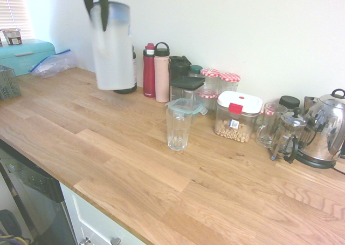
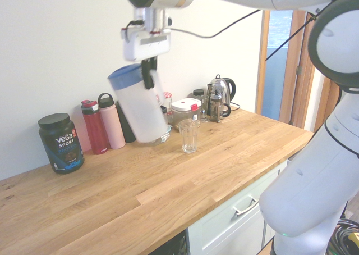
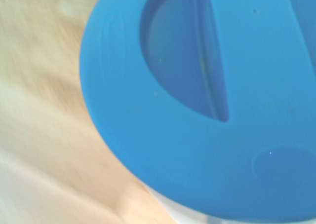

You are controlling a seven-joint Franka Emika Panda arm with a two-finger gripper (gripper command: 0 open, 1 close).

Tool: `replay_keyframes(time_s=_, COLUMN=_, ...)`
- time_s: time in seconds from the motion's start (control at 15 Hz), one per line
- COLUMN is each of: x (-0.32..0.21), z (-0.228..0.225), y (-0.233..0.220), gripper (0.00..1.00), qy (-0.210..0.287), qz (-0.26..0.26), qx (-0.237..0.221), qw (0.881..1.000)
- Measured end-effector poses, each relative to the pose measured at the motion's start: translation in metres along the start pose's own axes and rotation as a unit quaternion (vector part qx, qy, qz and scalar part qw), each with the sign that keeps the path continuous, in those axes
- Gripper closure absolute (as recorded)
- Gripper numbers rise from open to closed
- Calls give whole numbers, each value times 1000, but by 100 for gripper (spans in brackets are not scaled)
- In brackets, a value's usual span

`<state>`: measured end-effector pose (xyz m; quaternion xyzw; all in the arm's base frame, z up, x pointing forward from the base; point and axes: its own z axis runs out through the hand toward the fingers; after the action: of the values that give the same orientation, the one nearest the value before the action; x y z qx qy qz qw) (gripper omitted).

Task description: Pour me some water

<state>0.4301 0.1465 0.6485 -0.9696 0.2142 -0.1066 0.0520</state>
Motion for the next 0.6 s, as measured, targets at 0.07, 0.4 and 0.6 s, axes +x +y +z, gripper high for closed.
replay_keyframes(time_s=0.07, x=-14, z=18, y=-16, gripper=100, qy=14, qz=20, qx=11, qw=1000)
replay_keyframes(time_s=0.4, x=-62, z=93, y=-44, gripper=100, qy=112, qz=86, qx=37, qw=989)
replay_keyframes(time_s=0.6, x=-65, z=113, y=-46, gripper=100, qy=133, qz=132, qx=44, qw=981)
